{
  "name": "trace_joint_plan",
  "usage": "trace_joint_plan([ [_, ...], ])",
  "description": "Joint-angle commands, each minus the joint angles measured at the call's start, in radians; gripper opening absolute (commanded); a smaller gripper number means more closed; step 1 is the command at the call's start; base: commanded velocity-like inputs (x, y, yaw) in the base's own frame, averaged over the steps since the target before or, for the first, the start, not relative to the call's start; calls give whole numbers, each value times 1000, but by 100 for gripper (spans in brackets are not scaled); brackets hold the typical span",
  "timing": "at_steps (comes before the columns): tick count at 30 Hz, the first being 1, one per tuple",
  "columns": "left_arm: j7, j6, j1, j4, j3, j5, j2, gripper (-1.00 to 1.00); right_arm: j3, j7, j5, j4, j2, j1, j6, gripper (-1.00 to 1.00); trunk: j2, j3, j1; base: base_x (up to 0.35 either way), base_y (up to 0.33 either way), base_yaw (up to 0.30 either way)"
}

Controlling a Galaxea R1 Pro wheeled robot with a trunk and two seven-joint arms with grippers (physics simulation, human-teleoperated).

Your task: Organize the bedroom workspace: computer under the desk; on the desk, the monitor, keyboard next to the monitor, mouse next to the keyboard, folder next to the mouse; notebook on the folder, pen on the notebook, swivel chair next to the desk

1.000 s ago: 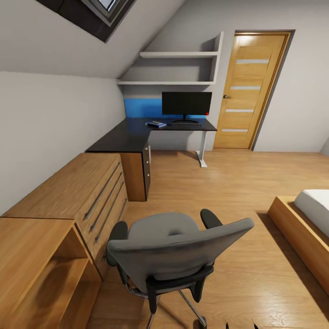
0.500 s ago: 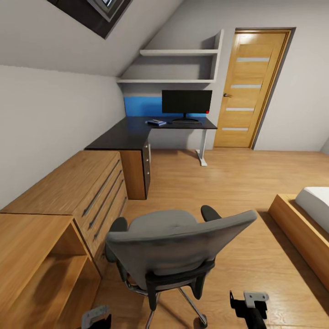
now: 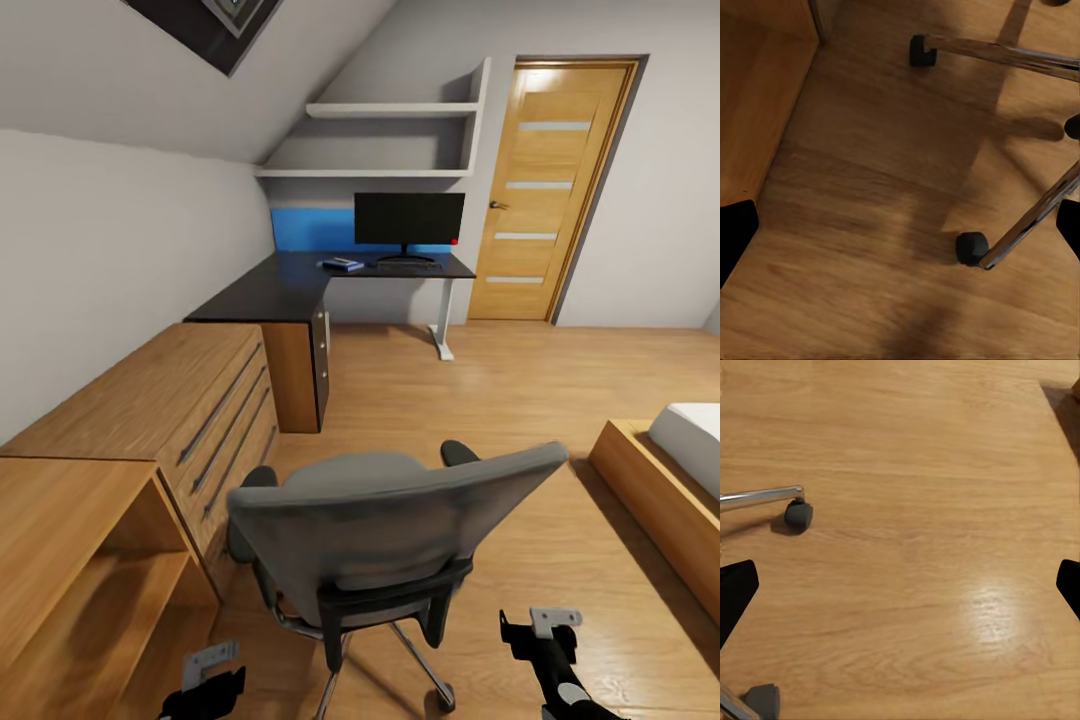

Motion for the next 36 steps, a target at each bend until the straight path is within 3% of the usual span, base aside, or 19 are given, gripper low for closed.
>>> trace_joint_plan([
  [1,-7,5,-1,5,6,-11,-2,100,9,-1,-5,-1,-1,-1,-1,100,-8,-4,4,0,0,0],
  [3,-8,3,0,24,5,-12,-2,100,9,22,-7,0,-2,-2,-1,100,-22,-10,12,0,0,0],
  [4,-11,0,-1,40,-7,-14,-3,100,11,58,-7,1,-2,-2,-4,100,-29,-14,15,0,0,0],
  [7,-10,-27,0,46,-51,-14,-2,100,12,78,-7,3,-2,-3,-7,100,-50,-23,27,0,0,0],
  [9,-4,-127,0,53,-98,-15,-2,100,12,88,-8,10,-2,-2,-14,100,-64,-29,35,0,0,0],
  [13,-1,-254,0,77,-115,-16,-5,100,12,91,-8,15,-3,-2,-39,100,-92,-42,50,0,0,0],
  [15,57,-405,0,130,-123,-17,-20,100,12,90,-8,17,-2,-1,-80,100,-106,-48,58,0,0,0],
  [17,88,-453,0,150,-131,-18,-26,100,12,90,-8,18,-2,-1,-93,100,-120,-54,65,0,0,0],
  [18,132,-511,0,177,-151,-17,-32,100,12,90,-7,18,-2,-1,-109,100,-127,-57,69,0,0,0],
  [21,144,-529,0,185,-159,-17,-33,100,12,91,-7,19,-3,-1,-115,100,-148,-67,81,0,0,0],
  [27,158,-556,4,151,-193,-18,-37,100,16,90,-1,43,31,-2,-148,100,-147,-67,80,108,0,0],
  [36,135,-560,4,191,-161,-20,-35,100,15,92,0,31,39,-1,-165,100,-147,-67,80,216,0,0],
])
